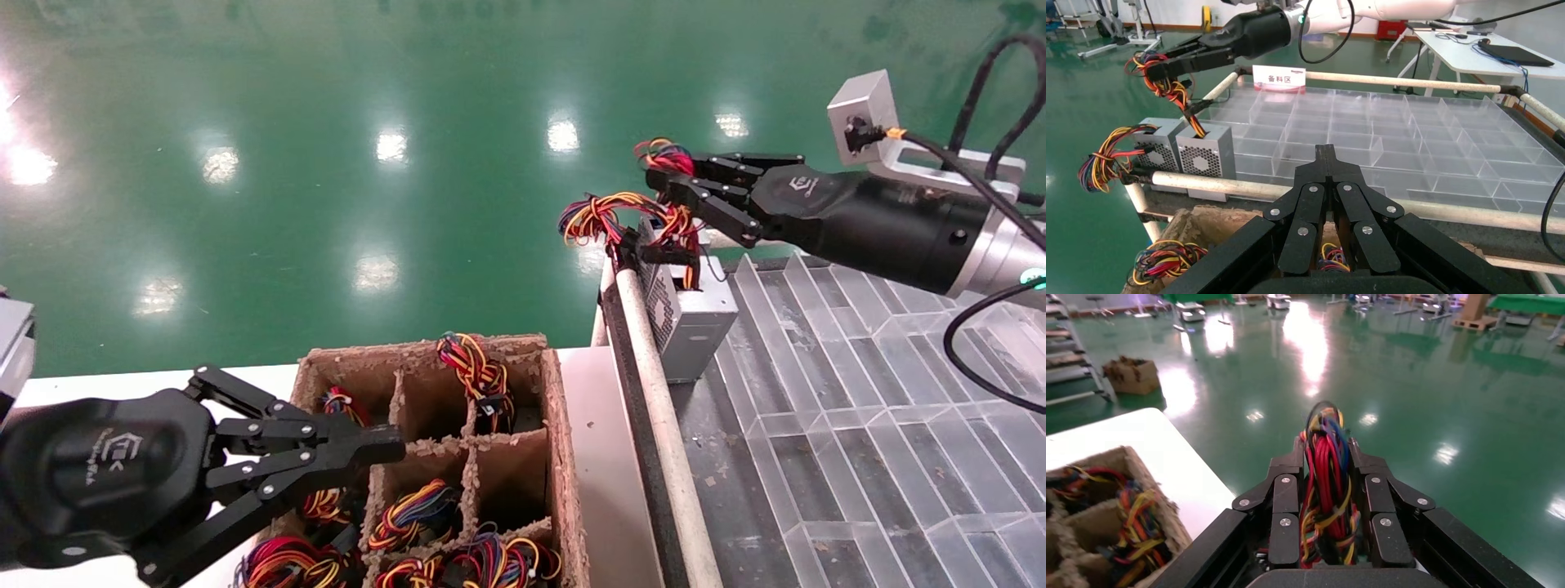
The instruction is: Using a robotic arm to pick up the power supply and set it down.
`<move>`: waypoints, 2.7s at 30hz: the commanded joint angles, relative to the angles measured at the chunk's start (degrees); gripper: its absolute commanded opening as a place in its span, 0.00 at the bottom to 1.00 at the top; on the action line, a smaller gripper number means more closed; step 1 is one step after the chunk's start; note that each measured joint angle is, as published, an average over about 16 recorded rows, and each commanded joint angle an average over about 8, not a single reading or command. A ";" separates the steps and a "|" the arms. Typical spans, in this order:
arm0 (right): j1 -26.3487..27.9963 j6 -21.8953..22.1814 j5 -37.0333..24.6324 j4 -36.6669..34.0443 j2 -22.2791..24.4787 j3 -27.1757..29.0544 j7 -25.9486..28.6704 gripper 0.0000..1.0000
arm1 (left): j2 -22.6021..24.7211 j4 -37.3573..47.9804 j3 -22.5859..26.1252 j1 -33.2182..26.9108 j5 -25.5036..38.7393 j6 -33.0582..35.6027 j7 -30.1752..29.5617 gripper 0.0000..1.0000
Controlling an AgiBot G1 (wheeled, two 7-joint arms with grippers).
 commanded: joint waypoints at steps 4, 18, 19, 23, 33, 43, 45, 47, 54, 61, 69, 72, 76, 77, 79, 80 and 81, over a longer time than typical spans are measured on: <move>0.79 -0.47 -0.54 -0.36 -0.25 -0.38 0.56 1.00 | 0.00 0.00 0.00 0.00 0.00 0.00 0.00 0.00; 1.74 -2.68 -0.42 1.70 -0.17 0.03 0.15 1.00 | 0.00 0.00 0.00 0.00 0.00 0.00 0.00 0.00; 1.37 -2.70 -0.37 2.37 0.02 0.24 0.35 1.00 | 0.00 0.00 0.00 0.00 0.00 0.00 0.00 0.00; -0.93 -2.57 0.00 6.42 1.13 1.53 1.83 1.00 | 0.00 0.00 0.00 0.00 0.00 0.00 0.00 0.00; -7.56 -2.56 1.22 17.79 4.40 5.21 6.25 1.00 | 0.00 0.00 0.01 0.00 0.00 0.00 0.00 0.97; -14.12 -2.54 2.43 29.01 7.63 8.85 10.62 1.00 | 0.00 0.00 0.01 0.00 -0.01 0.00 0.00 1.00; -15.42 -2.54 2.67 31.24 8.28 9.57 11.49 1.00 | 0.00 0.00 0.01 0.00 -0.01 0.00 0.00 1.00; -16.74 -2.54 2.91 33.50 8.93 10.31 12.37 1.00 | 0.00 0.00 0.01 0.00 -0.01 0.00 0.00 1.00; -21.38 -2.52 3.77 41.45 11.22 12.88 15.46 1.00 | 0.00 0.00 0.01 0.00 -0.01 0.00 0.00 1.00; -26.25 -2.51 4.66 49.80 13.62 15.59 18.71 1.00 | 0.00 0.00 0.01 0.00 -0.01 0.00 0.01 1.00; -31.84 -2.50 5.69 59.37 16.38 18.69 22.43 1.00 | 0.00 0.00 0.01 0.00 -0.01 0.00 0.01 1.00; -33.92 -2.49 6.07 62.94 17.41 19.85 23.82 1.00 | 0.00 0.00 0.01 0.00 -0.01 0.00 0.01 1.00; -36.44 -2.49 6.54 67.25 18.65 21.24 25.50 1.00 | 0.00 0.00 0.01 0.00 -0.01 0.00 0.01 1.00; -37.03 -2.50 6.64 68.26 18.93 21.57 25.89 1.00 | -0.01 0.00 0.01 0.00 -0.01 -0.01 0.01 1.00; -38.05 -2.52 6.84 70.02 19.43 22.12 26.50 1.00 | -0.01 0.01 0.01 0.00 -0.01 -0.01 0.01 1.00; -38.43 -2.53 6.92 70.68 19.62 22.33 26.71 1.00 | -0.01 0.01 0.01 0.00 -0.01 -0.01 0.01 1.00; -38.71 -2.54 6.97 71.15 19.76 22.49 26.85 1.00 | -0.01 0.01 0.01 0.00 -0.01 -0.01 0.01 1.00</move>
